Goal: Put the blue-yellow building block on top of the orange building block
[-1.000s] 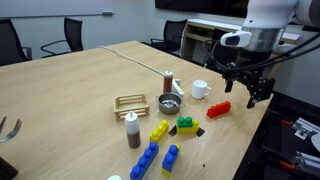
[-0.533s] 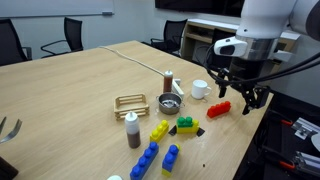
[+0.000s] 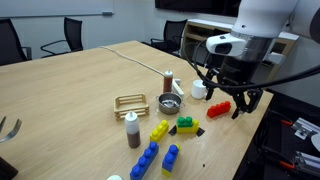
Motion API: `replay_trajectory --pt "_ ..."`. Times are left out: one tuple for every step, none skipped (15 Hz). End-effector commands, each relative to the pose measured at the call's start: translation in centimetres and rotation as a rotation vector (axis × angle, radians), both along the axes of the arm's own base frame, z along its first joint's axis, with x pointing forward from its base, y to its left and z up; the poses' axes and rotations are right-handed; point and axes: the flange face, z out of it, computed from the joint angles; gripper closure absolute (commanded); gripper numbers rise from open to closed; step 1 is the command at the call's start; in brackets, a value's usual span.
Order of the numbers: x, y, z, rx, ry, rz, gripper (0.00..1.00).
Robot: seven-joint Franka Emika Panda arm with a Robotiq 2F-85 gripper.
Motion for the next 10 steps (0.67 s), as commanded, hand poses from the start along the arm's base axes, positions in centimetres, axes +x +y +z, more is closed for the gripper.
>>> replay_trajectory --pt "1.2 5.3 -1.7 0.020 -0.003 0.199 0.00" --pt "1.2 7.2 -2.6 0.027 0.010 0.254 0.00" --pt "1.1 8.7 -3.6 0.032 0.023 0.311 0.00" --pt "1.1 10.5 -4.9 0.051 0.025 0.367 0.00" --pt "1.3 11.9 -6.0 0.070 0.033 0.420 0.00" --pt "1.4 13.0 -7.3 0.081 0.044 0.461 0.00" --pt "0.2 11.9 -6.2 0.062 0.043 0.384 0.00" --pt "0.5 12.7 -7.3 0.072 0.053 0.413 0.00" --pt "0.9 13.1 -8.0 0.076 0.060 0.426 0.00" --pt "1.3 13.3 -8.1 0.080 0.060 0.431 0.00"
